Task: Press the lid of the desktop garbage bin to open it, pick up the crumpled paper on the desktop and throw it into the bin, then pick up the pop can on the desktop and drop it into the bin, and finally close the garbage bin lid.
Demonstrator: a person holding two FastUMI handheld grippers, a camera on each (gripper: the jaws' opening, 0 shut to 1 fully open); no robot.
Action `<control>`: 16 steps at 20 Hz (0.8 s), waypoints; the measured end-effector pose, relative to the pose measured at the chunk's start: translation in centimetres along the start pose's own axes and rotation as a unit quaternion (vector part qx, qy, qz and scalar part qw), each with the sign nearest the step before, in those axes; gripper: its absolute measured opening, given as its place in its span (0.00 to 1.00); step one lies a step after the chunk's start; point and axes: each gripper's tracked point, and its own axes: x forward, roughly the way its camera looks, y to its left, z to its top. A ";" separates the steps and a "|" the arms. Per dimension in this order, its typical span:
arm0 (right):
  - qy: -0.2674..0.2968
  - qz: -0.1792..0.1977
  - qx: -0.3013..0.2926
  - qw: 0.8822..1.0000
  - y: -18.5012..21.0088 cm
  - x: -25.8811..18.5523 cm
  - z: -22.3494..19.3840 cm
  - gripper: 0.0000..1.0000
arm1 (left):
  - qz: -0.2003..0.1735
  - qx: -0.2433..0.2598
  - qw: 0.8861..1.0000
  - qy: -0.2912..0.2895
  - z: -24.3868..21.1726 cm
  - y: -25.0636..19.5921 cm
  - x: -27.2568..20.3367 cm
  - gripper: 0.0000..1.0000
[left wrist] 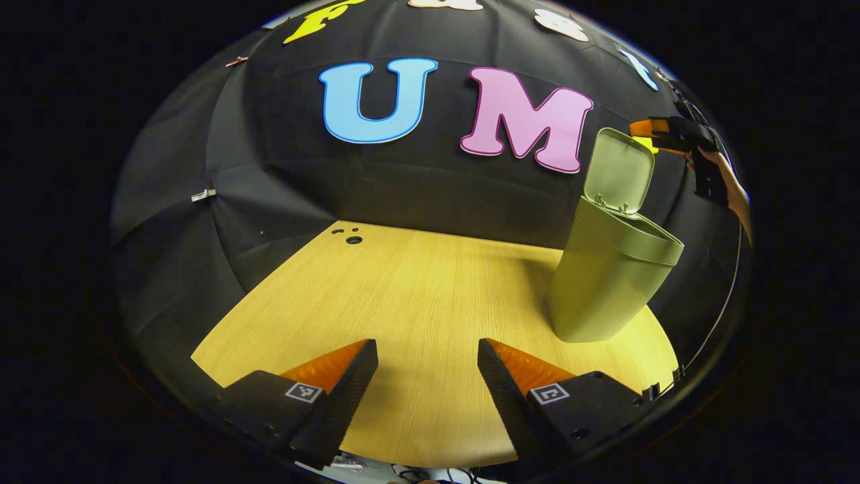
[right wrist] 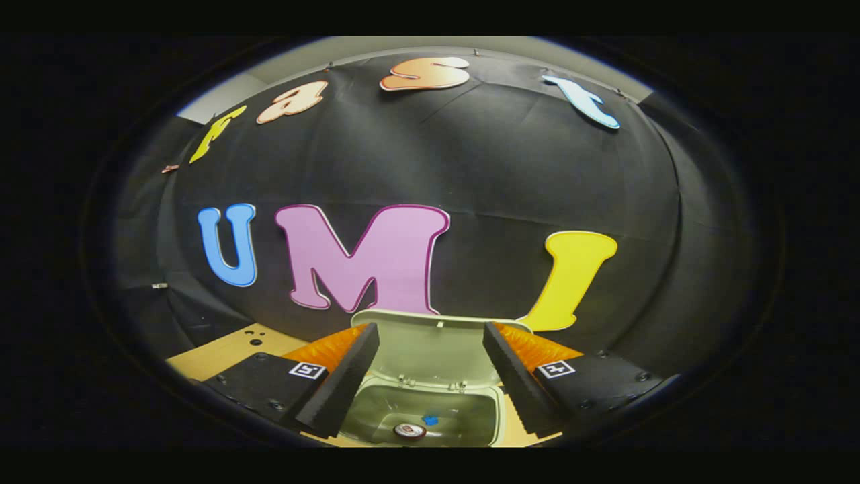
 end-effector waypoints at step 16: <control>0.040 -0.026 0.024 0.999 0.0 7.0 -0.5 0.98 | 0.030 -0.041 0.999 0.003 -0.4 3.0 0.7 0.96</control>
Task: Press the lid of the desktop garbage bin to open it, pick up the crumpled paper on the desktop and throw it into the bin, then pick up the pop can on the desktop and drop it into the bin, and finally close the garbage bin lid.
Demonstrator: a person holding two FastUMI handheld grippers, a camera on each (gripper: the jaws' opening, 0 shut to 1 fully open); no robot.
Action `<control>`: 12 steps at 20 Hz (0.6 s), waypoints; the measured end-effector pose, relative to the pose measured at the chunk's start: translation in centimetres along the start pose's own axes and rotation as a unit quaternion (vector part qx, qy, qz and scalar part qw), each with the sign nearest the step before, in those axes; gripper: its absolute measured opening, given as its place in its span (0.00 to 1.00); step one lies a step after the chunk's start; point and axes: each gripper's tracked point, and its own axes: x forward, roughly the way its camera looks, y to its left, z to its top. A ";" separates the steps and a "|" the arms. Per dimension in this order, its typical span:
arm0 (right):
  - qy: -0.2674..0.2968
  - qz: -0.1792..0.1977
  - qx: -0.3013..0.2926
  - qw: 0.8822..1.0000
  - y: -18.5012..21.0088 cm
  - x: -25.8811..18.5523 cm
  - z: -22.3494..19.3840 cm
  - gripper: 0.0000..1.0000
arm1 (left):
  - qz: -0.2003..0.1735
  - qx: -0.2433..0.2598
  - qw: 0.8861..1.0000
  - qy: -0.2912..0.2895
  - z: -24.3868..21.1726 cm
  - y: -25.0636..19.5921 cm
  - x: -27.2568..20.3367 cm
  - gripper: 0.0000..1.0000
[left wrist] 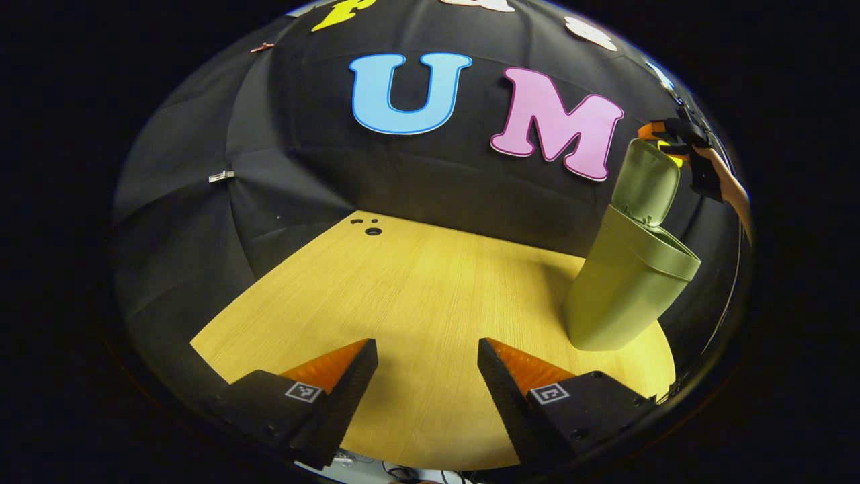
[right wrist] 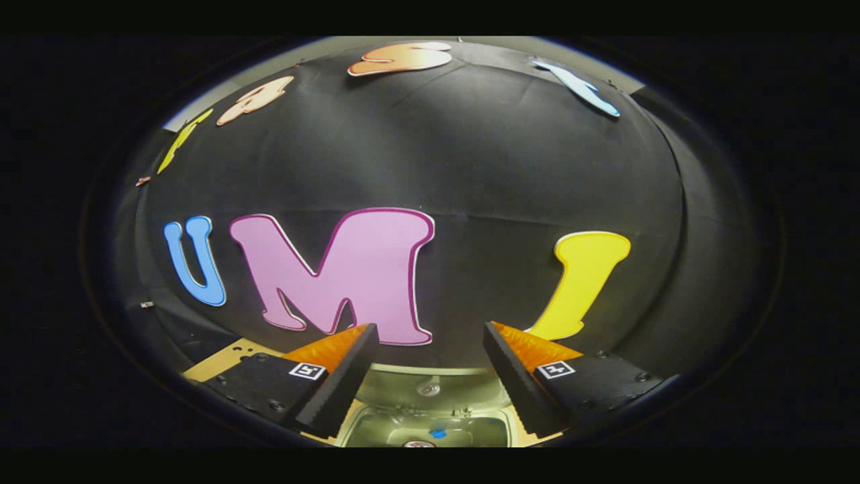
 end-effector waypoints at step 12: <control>0.016 -0.004 0.012 1.000 0.6 -5.8 -2.6 0.97 | -0.035 0.030 0.999 -0.004 0.3 0.9 -0.2 0.96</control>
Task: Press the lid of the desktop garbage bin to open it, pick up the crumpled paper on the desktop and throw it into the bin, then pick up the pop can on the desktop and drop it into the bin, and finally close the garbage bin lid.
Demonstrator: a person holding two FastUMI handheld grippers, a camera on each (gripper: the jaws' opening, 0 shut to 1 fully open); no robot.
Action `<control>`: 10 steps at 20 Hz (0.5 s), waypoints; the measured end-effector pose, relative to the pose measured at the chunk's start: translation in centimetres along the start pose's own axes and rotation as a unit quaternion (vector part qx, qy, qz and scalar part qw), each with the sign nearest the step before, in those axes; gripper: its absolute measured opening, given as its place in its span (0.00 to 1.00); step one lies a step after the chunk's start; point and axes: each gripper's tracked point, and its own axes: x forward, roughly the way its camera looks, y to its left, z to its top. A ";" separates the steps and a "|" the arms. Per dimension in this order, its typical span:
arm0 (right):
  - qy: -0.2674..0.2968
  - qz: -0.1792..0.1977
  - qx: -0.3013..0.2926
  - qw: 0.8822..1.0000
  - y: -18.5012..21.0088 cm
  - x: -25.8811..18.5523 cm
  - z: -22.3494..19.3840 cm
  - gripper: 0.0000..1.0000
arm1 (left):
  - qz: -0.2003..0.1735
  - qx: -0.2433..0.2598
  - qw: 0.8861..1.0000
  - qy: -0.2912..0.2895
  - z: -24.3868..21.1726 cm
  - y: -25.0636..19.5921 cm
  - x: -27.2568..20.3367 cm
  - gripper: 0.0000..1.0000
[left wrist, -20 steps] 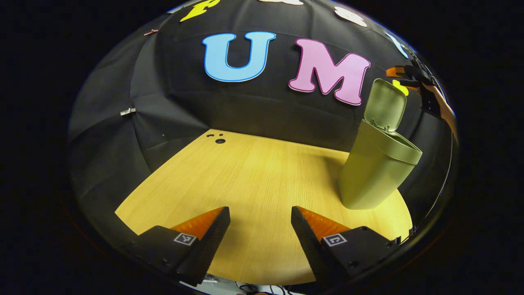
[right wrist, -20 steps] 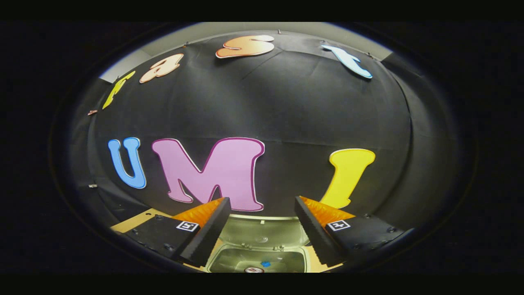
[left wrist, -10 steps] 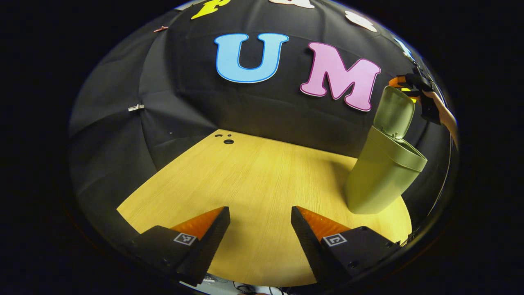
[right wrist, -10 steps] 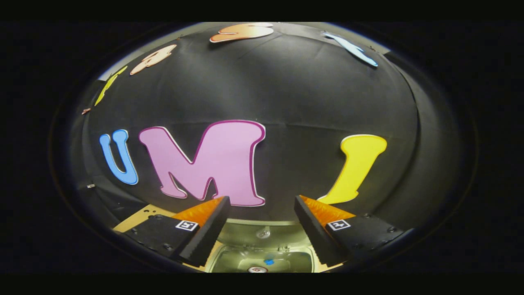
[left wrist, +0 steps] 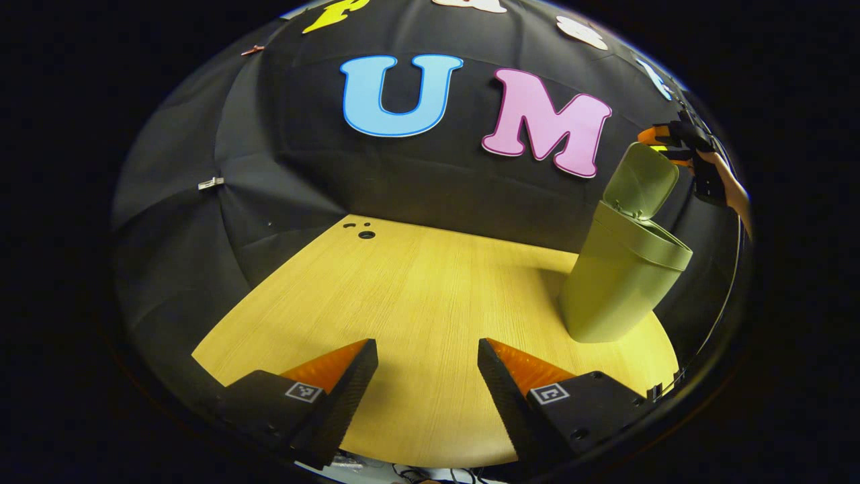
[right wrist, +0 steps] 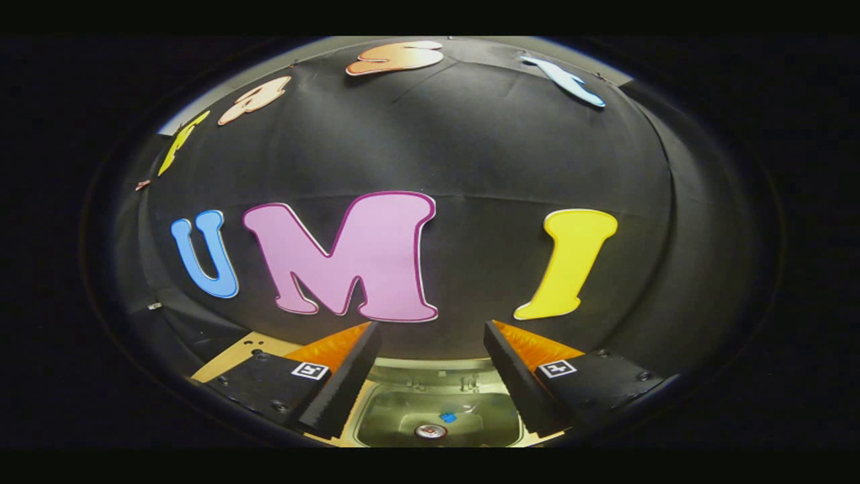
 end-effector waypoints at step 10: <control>0.056 -0.011 0.027 0.998 0.1 -5.5 -7.9 0.93 | -0.042 0.052 0.998 0.020 -1.3 -1.0 -0.4 0.96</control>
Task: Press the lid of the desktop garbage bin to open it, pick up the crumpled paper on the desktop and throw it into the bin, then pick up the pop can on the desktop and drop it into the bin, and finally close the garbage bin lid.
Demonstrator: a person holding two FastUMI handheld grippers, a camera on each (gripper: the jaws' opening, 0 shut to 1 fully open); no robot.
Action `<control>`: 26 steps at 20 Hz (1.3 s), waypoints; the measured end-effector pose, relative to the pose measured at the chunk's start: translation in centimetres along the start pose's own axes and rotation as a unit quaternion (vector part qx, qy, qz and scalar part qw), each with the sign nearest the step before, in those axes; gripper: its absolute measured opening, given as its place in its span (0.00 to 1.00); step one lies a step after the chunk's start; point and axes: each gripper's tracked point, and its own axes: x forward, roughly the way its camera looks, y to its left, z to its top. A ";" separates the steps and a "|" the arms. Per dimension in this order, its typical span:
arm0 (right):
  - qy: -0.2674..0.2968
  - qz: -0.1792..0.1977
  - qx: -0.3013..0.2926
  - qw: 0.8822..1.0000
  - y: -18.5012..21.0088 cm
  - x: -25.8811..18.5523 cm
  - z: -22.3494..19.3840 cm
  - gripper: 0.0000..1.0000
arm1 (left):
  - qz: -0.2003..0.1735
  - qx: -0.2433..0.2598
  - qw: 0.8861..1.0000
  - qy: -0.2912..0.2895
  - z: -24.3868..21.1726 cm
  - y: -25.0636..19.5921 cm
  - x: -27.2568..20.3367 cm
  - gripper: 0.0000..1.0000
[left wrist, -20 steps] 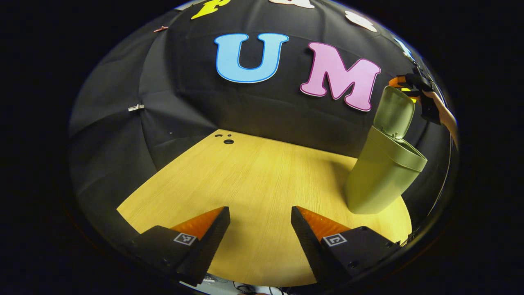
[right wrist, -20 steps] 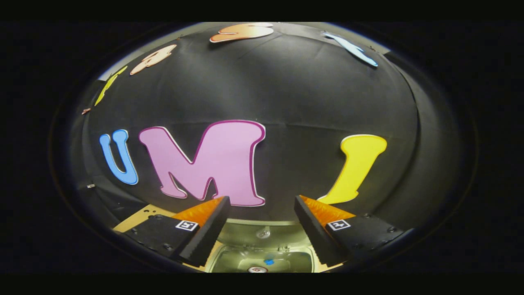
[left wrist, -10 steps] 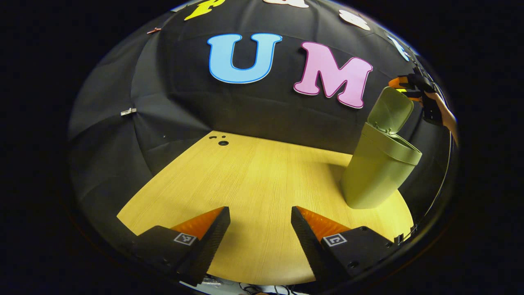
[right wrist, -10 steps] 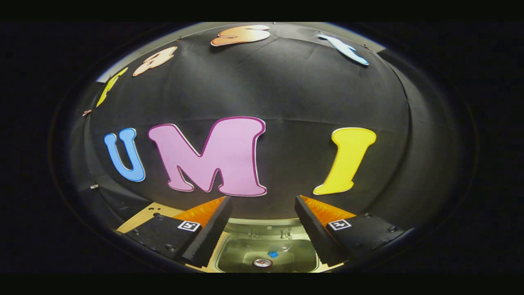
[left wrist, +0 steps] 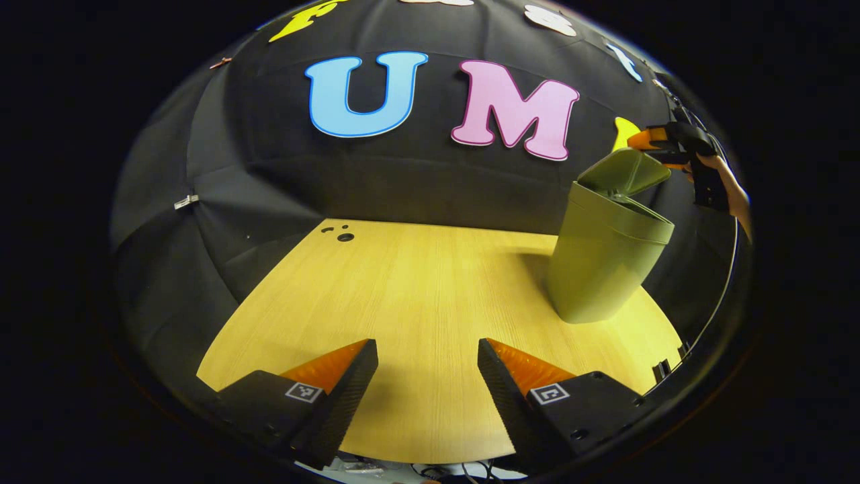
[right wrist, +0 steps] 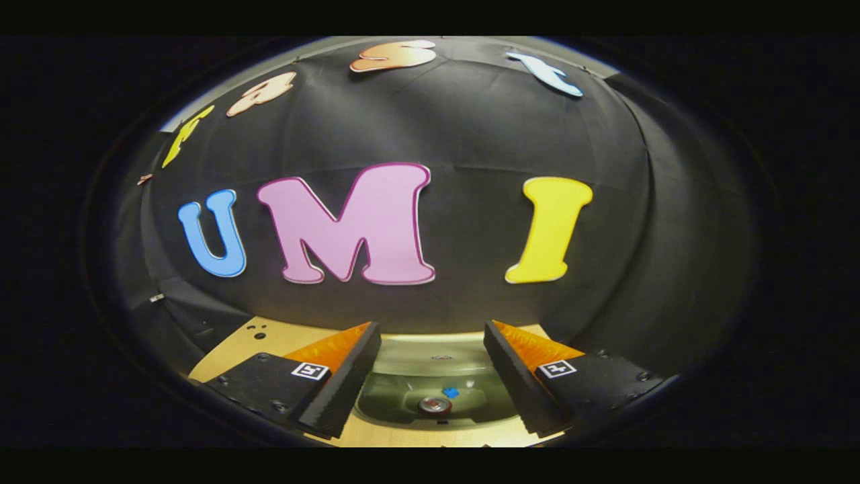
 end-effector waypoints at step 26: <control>0.053 -0.011 -0.026 0.998 -0.5 -0.7 -10.3 0.99 | -0.023 0.007 1.000 0.014 -1.8 -1.5 -1.1 0.96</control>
